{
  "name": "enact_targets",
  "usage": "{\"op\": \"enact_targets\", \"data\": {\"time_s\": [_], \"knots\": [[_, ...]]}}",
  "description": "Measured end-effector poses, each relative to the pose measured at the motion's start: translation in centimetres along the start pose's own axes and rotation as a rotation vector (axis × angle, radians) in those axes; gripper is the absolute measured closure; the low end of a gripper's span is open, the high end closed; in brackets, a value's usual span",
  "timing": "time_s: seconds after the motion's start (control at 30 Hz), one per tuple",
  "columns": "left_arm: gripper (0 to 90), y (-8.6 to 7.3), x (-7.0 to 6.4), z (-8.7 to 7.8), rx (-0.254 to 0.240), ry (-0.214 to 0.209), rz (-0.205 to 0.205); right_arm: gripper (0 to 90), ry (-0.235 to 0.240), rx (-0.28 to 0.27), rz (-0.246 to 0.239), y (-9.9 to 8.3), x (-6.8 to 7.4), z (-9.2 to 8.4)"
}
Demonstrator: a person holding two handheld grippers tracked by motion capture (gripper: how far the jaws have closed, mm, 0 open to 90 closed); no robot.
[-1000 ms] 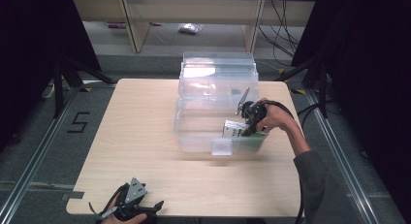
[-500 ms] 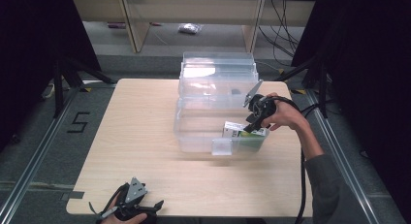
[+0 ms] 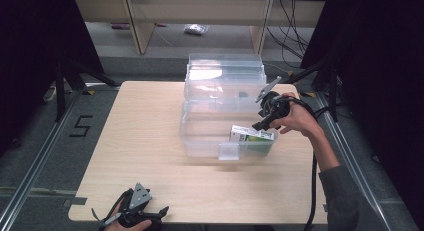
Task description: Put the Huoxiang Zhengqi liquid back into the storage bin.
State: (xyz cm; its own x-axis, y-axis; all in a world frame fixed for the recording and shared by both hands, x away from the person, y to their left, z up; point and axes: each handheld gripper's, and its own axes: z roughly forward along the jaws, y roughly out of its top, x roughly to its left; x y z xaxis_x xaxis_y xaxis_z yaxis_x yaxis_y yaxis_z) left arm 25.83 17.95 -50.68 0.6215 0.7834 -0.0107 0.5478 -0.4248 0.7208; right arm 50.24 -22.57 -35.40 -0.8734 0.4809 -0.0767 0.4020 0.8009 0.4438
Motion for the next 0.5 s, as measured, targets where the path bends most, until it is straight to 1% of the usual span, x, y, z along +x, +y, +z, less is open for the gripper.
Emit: {"op": "enact_targets", "data": {"time_s": [0.03, 0.07, 0.1, 0.13, 0.17, 0.2, 0.23, 0.27, 0.3, 0.33, 0.37, 0.4, 0.43, 0.5], "knots": [[15.1, -0.05, 0.02, 0.1, -0.002, 0.01, 0.001, 38.0, -0.008, -0.008, 0.0, -0.05, 0.01, -0.13], [15.1, -0.05, 0.02, 0.08, -0.002, 0.012, 0.002, 36.9, -0.009, -0.013, 0.028, -0.13, 0.16, -0.29], [15.1, -0.02, 0.11, -0.01, 0.006, 0.009, 0.008, 36.4, -0.008, -0.02, 0.023, -0.17, 0.12, -0.35], [15.1, 0.01, 0.08, -0.09, 0.007, 0.0, 0.006, 35.6, -0.007, -0.024, 0.046, -0.33, 0.22, -0.46], [15.1, -0.01, 0.07, 0.02, 0.003, 0.005, 0.003, 34.3, -0.012, -0.035, 0.053, -0.48, 0.19, -0.48], [15.1, -0.01, 0.07, 0.02, 0.003, 0.005, 0.003, 34.3, -0.012, -0.035, 0.053, -0.48, 0.19, -0.48], [15.1, -0.01, 0.14, -0.11, 0.018, 0.002, 0.018, 34.1, -0.008, -0.038, 0.078, -0.69, 0.42, -0.58], [15.1, -0.01, 0.14, -0.11, 0.018, 0.002, 0.018, 34.1, -0.008, -0.038, 0.078, -0.69, 0.42, -0.58], [15.1, 0.01, 0.1, 0.0, 0.01, 0.013, 0.007, 33.3, -0.019, -0.051, 0.083, -0.85, 0.51, -0.63], [15.1, 0.01, 0.1, 0.0, 0.01, 0.013, 0.007, 33.2, -0.016, -0.054, 0.1, -0.89, 0.64, -0.67], [15.1, 0.02, 0.09, 0.0, 0.009, 0.014, 0.006, 32.9, -0.01, -0.061, 0.104, -0.95, 0.66, -0.73], [15.1, 0.01, 0.06, 0.02, 0.007, 0.013, 0.003, 32.9, -0.01, -0.061, 0.104, -0.95, 0.66, -0.73], [15.1, -0.03, 0.11, 0.06, 0.005, 0.013, 0.005, 31.9, -0.013, -0.063, 0.114, -1.02, 0.89, -0.78], [15.1, 0.0, 0.12, 0.0, 0.009, 0.012, 0.004, 31.9, -0.011, -0.065, 0.114, -1.04, 0.97, -0.77]]}}
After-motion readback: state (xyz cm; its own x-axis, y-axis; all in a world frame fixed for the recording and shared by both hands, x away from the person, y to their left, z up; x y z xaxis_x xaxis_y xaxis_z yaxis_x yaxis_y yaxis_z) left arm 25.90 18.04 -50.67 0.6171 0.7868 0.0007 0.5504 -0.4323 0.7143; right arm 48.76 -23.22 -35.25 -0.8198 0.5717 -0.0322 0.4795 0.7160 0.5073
